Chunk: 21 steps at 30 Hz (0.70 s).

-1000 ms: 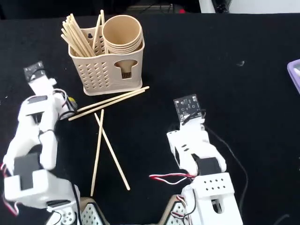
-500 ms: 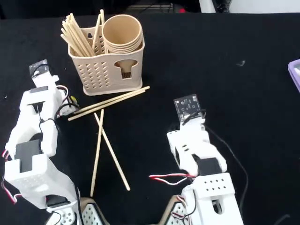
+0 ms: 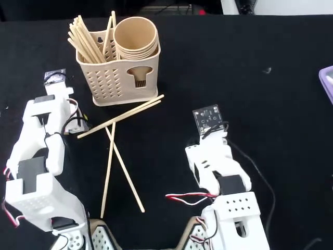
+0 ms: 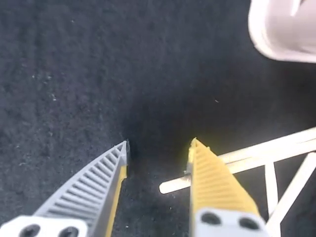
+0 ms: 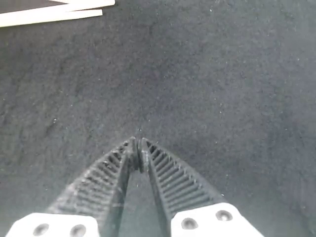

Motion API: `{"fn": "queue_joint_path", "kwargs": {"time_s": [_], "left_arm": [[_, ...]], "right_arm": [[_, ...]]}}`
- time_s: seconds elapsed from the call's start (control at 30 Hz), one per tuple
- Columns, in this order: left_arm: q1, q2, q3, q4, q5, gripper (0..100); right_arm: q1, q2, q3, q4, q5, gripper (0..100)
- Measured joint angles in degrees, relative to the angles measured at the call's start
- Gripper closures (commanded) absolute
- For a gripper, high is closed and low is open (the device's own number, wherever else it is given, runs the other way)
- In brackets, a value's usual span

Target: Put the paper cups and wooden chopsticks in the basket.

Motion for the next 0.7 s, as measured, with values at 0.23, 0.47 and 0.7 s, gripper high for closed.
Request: {"fn": "queue_joint_path", "kwargs": {"time_s": [0.23, 0.47, 0.7], "left_arm": [[0.0, -4.48, 4.57, 0.09, -0.53, 80], [0.0, -19.69, 18.11, 1.32, -3.25, 80], [0.18, -36.84, 24.79, 1.49, -4.4, 80]], "right_arm": [[0.0, 0.0, 0.0, 0.0, 0.0, 98.7], [0.0, 0.0, 0.0, 0.0, 0.0, 98.7], [0.0, 0.0, 0.0, 0.0, 0.0, 98.7]]}}
